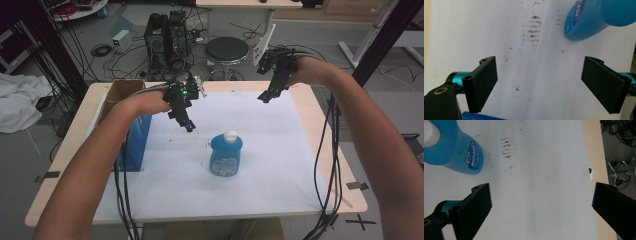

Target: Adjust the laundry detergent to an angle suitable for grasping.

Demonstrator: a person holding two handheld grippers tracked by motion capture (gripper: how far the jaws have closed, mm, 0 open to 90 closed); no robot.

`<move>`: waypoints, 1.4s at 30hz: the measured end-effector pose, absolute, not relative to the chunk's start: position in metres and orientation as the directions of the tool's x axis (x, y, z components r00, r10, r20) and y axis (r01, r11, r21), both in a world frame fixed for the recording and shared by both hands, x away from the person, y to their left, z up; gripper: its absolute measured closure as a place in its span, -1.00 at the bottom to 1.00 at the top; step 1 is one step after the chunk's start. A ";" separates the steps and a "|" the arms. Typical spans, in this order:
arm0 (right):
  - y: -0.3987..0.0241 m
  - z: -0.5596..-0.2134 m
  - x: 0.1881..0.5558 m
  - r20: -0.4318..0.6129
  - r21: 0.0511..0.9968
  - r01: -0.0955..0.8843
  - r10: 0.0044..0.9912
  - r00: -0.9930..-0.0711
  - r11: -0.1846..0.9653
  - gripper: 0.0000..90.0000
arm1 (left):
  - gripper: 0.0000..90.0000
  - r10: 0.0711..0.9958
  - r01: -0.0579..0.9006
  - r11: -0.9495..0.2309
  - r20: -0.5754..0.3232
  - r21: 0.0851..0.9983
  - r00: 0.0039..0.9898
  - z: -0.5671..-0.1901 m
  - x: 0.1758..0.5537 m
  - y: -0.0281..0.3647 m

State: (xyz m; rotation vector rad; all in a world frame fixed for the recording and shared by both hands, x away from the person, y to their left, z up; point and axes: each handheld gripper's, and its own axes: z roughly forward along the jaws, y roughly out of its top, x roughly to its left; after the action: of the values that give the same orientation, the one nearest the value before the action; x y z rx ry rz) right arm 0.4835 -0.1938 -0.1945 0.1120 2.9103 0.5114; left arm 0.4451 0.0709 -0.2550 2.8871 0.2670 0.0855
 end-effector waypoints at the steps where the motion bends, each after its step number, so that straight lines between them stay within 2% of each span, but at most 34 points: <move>1: -0.194 -0.195 0.484 -0.168 0.341 0.038 0.101 -0.981 0.939 -0.97 | -0.70 0.198 0.187 -0.952 0.021 0.241 0.980 -0.256 0.447 0.071; 3: -0.193 -0.196 0.485 -0.167 0.351 0.034 0.098 -0.981 0.936 -0.97 | -0.70 0.191 0.180 -0.959 0.028 0.221 0.981 -0.255 0.449 0.071; 7: -0.194 -0.196 0.486 -0.166 0.342 0.035 0.097 -0.981 0.939 -0.96 | -0.70 0.188 0.181 -0.950 0.002 0.252 0.982 -0.251 0.454 0.074; 9: -0.194 -0.196 0.486 -0.163 0.340 0.042 0.103 -0.981 0.940 -0.96 | -0.70 0.178 0.169 -0.960 0.022 0.224 0.984 -0.250 0.456 0.075; 15: -0.191 -0.197 0.487 -0.160 0.339 0.037 0.096 -0.982 0.940 -0.97 | -0.70 0.155 0.134 -0.965 0.081 0.225 0.985 -0.252 0.462 0.075; 24: -0.189 -0.199 0.488 -0.153 0.342 0.040 0.098 -0.983 0.939 -0.96 | -0.70 0.129 0.110 -0.969 0.073 0.220 0.989 -0.253 0.462 0.074; 42: -0.188 -0.199 0.488 -0.151 0.337 0.030 0.086 -0.985 0.941 -0.97 | -0.70 0.113 0.082 -0.961 0.108 0.263 0.988 -0.248 0.459 0.076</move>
State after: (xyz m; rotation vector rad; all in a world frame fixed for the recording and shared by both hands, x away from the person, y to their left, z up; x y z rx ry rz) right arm 0.4876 -0.1884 -0.1987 0.0884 2.9333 0.5054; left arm 0.4585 0.0758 -0.2480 2.8720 0.1433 0.1777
